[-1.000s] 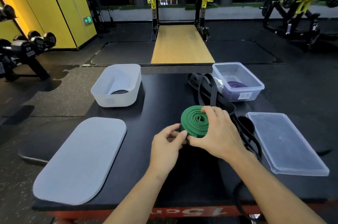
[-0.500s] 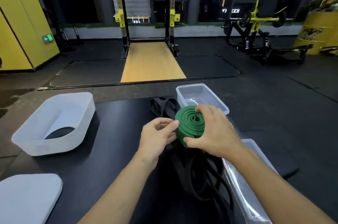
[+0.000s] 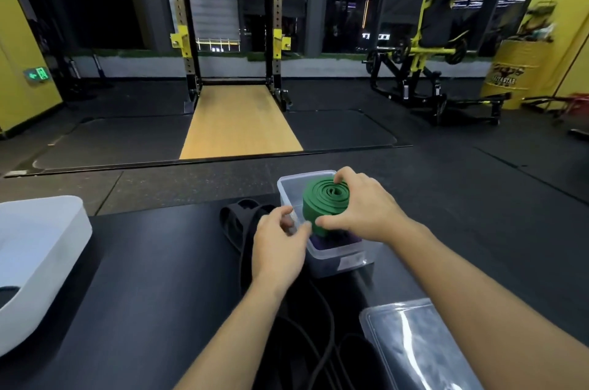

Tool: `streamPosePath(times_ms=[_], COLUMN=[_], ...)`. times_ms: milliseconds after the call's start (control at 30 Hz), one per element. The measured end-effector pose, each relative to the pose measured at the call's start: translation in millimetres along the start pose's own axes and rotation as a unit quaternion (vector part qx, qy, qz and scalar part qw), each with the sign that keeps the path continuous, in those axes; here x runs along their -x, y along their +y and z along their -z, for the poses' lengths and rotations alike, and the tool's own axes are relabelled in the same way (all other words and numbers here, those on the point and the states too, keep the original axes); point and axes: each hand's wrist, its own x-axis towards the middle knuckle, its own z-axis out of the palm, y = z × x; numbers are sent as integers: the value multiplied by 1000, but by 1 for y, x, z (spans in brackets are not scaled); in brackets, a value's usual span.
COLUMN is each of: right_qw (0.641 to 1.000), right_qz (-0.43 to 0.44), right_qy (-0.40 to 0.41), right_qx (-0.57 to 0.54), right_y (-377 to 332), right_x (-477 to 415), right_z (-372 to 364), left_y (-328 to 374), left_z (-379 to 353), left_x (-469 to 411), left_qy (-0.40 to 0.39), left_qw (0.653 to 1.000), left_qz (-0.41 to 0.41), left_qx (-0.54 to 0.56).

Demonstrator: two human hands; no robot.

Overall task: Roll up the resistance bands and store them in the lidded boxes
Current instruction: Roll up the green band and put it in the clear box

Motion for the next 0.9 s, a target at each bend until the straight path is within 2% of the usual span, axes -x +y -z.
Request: streamPosePath(times_ms=[67,200,367,800,900], right_qw=[1000,999,999,999,999], right_qz=[0,-2,0,-15,-11], right_qy=[-8,-4,8,-19,-13], right_qx=[15,34,41,35,43], right_y=[2,4,1,8,10], right_x=[-13,-35,-54,-64,-65], right_z=[-9,-25,-44,-43,-43], left_y=[-8,-14,-16,-14,-8], left_z=[-5,-4,-2,-5,-7], left_x=[0,-1,-2,-3,0], left_qy=[-7,-49,-79,-88,-71], left_qw=[1000,986,978,980,990], left_qz=[4,45,46,43,21], left_qx=[11,150,190,175,121])
